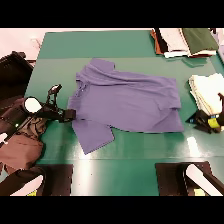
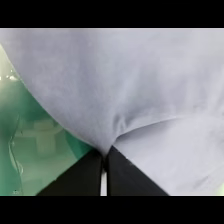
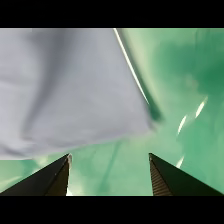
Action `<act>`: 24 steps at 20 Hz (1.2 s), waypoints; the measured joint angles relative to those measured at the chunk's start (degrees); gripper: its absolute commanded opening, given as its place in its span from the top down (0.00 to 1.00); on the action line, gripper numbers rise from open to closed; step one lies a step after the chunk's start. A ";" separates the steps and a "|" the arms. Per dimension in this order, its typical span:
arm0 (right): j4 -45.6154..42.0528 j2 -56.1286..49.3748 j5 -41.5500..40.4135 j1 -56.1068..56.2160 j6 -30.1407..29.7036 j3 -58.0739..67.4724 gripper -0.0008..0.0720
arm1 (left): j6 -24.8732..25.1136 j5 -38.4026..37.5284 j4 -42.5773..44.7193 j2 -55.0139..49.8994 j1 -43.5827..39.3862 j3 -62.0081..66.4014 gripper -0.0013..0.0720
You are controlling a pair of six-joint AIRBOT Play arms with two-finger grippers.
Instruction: Fold the shirts.
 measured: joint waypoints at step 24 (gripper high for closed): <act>14.36 9.92 -15.17 16.44 -6.25 33.92 0.96 | 0.33 -5.27 7.74 13.16 0.02 45.55 0.95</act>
